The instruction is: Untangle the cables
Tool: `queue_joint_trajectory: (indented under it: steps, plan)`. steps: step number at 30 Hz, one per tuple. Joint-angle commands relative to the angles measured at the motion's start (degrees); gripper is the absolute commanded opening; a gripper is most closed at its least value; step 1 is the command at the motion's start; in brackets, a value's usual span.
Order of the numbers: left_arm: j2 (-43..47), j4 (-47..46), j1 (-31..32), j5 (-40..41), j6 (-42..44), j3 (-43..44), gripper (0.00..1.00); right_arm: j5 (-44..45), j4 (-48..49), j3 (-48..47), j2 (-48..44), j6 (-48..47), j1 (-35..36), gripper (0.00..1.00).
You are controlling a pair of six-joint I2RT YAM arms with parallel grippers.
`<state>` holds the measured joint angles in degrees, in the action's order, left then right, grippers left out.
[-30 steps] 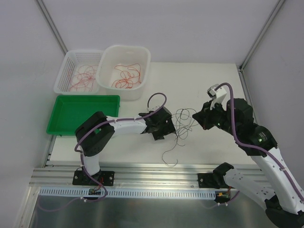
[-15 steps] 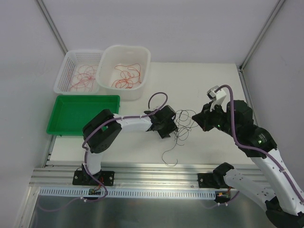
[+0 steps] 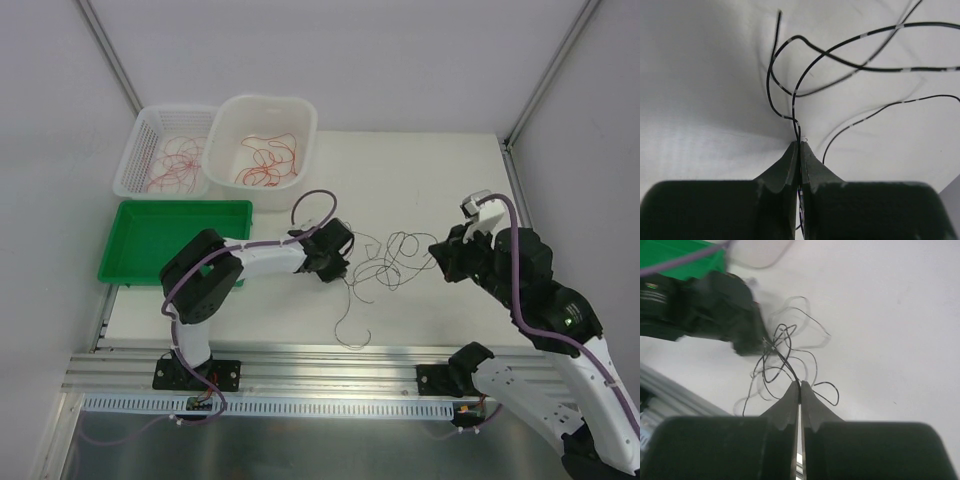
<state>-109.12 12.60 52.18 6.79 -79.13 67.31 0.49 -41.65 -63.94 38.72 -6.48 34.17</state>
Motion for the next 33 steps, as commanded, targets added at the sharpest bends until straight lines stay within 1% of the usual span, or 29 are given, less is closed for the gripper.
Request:
queue_joint_trajectory:
  steps: [1, 3, 4, 5, 6, 7, 8, 9, 10, 14, 16, 18, 19, 20, 21, 22, 24, 25, 26, 27, 29, 31, 32, 33]
  plan:
    - [7.59, 2.43, -4.19, 6.3, 3.8, -3.41, 0.0, 15.8, -6.49, -1.1, -1.36, 1.37, 0.19, 0.01]
    - [12.16, 2.95, -5.25, 8.32, 8.01, -3.76, 0.0, 20.14, -8.61, -0.22, -1.28, 2.78, 0.19, 0.01]
    - [13.83, 3.22, -5.68, 10.85, 11.07, -3.5, 0.0, 23.29, -10.28, 1.26, -0.93, 4.36, 0.02, 0.01]
    - [17.24, 3.57, -5.69, 12.53, 12.85, -3.33, 0.0, 24.11, -10.99, 2.23, -0.75, 5.33, -0.07, 0.01]
    - [18.84, 3.66, -5.69, 13.68, 14.78, -2.28, 0.0, 24.73, -11.87, 3.2, -0.49, 6.21, -0.33, 0.01]
    - [20.42, 3.83, -5.69, 15.78, 16.62, -1.75, 0.0, 24.99, -12.05, 5.39, -0.05, 6.3, -0.51, 0.01]
    - [23.4, 4.01, -5.69, 16.76, 19.86, -1.13, 0.0, 24.74, -12.23, 6.45, 0.47, 9.35, -0.86, 0.01]
    - [24.73, 4.18, -5.69, 17.46, 21.55, 0.09, 0.0, 24.38, -11.79, 7.59, 0.83, 10.08, -1.38, 0.01]
    - [26.05, 4.27, -5.69, 19.65, 24.78, 0.71, 0.0, 23.25, -11.53, 8.91, 1.09, 11.04, -1.83, 0.01]
    - [33.08, 4.71, -5.69, 24.58, 32.45, 3.26, 0.0, 20.17, -9.95, 14.27, 2.76, 13.59, -4.63, 0.01]
    - [35.45, 4.8, -5.78, 25.64, 36.74, 4.84, 0.0, 18.85, -9.24, 15.07, 3.99, 13.95, -5.69, 0.01]
    - [36.26, 4.8, -5.87, 24.34, 39.39, 7.03, 0.0, 17.53, -8.46, 15.95, 5.39, 13.95, -6.57, 0.01]
    - [36.43, 4.71, -5.78, 22.76, 41.67, 7.83, 0.0, 16.83, -8.01, 16.22, 6.01, 13.69, -6.75, 0.01]
    - [36.17, 4.8, -5.86, 19.09, 42.47, 9.23, 0.0, 15.34, -7.49, 16.13, 6.63, 13.34, -6.58, 0.02]
    - [36.08, 4.71, -5.78, 16.62, 42.92, 9.77, 0.0, 11.15, -5.66, 16.13, 7.15, 12.29, -6.58, 0.04]
    - [35.47, 4.71, -5.78, 14.68, 43.53, 10.12, 0.0, 8.85, -4.33, 16.39, 7.07, 11.67, -6.58, 0.09]
    - [34.68, 4.71, -5.6, 9.94, 44.15, 10.47, 0.0, 2.89, -1.09, 16.48, 6.63, 10.62, -6.05, 0.16]
    - [34.24, 4.8, -5.43, 9.22, 44.33, 10.39, 0.0, 1.28, -0.37, 16.13, 6.46, 9.48, -5.7, 0.2]
    - [34.06, 4.8, -5.16, 8.77, 44.24, 10.21, 0.0, 0.14, 0.07, 15.78, 6.28, 8.86, -4.91, 0.31]
    - [33.98, 4.71, -4.47, 8.42, 44.33, 10.04, 0.0, -2.75, 0.95, 15.26, 6.02, 8.16, -4.56, 0.35]
    - [33.71, 4.71, -3.76, 7.81, 44.68, 9.86, 0.0, -4.26, 2.09, 14.73, 4.36, 6.92, -3.16, 0.42]
    - [33.19, 4.71, -2.88, 6.76, 45.55, 9.6, 0.0, -7.86, 4.2, 14.2, 2.86, 5.27, -2.8, 0.48]
    - [32.92, 4.71, -2.44, 6.66, 45.82, 9.16, 0.0, -9.27, 6.47, 14.02, 1.37, 4.99, -2.54, 0.49]
    - [32.75, 4.71, -2.18, 6.49, 46.0, 8.98, 0.0, -12.85, 7.62, 13.93, 0.84, 4.64, -2.45, 0.5]
